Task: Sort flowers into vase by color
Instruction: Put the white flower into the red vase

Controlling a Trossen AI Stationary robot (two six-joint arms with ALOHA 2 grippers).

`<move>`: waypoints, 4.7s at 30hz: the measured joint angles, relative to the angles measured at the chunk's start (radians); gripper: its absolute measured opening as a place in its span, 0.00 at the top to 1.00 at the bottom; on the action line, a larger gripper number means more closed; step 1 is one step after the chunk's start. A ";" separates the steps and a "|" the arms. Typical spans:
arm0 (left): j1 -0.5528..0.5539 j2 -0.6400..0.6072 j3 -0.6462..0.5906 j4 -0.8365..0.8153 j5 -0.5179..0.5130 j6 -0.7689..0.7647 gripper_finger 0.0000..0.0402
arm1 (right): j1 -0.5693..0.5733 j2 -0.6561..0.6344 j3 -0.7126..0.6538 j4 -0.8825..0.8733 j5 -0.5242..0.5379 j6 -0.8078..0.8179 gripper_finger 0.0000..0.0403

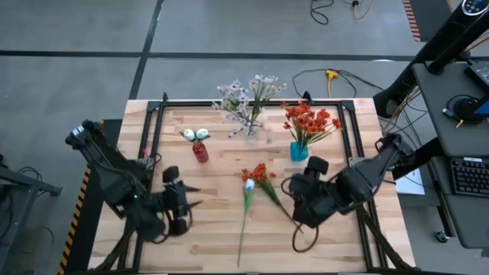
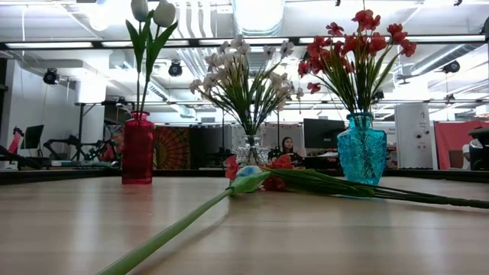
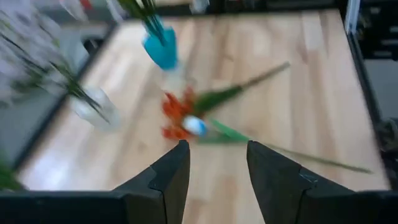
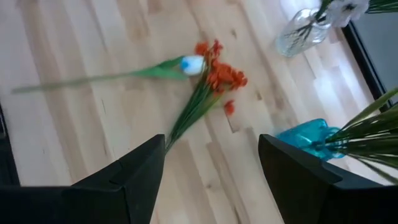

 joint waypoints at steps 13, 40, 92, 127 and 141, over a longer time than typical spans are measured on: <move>-0.028 0.287 0.098 -0.026 0.182 -0.437 0.64 | 0.115 -0.039 -0.194 0.003 -0.103 0.201 0.39; 0.063 0.626 0.098 0.418 0.183 -0.434 0.61 | 0.268 -0.060 -0.373 0.122 -0.096 0.357 0.39; 0.186 0.809 0.096 0.272 0.074 -0.662 1.00 | 0.262 -0.217 -0.581 0.271 0.064 0.328 0.39; -0.085 0.105 0.084 0.270 -0.278 0.444 1.00 | 0.072 -0.217 -0.709 0.864 0.289 -0.416 0.39; 0.031 -0.189 -0.451 1.378 0.115 1.046 1.00 | 0.068 -0.204 -0.747 1.256 0.288 -0.643 0.39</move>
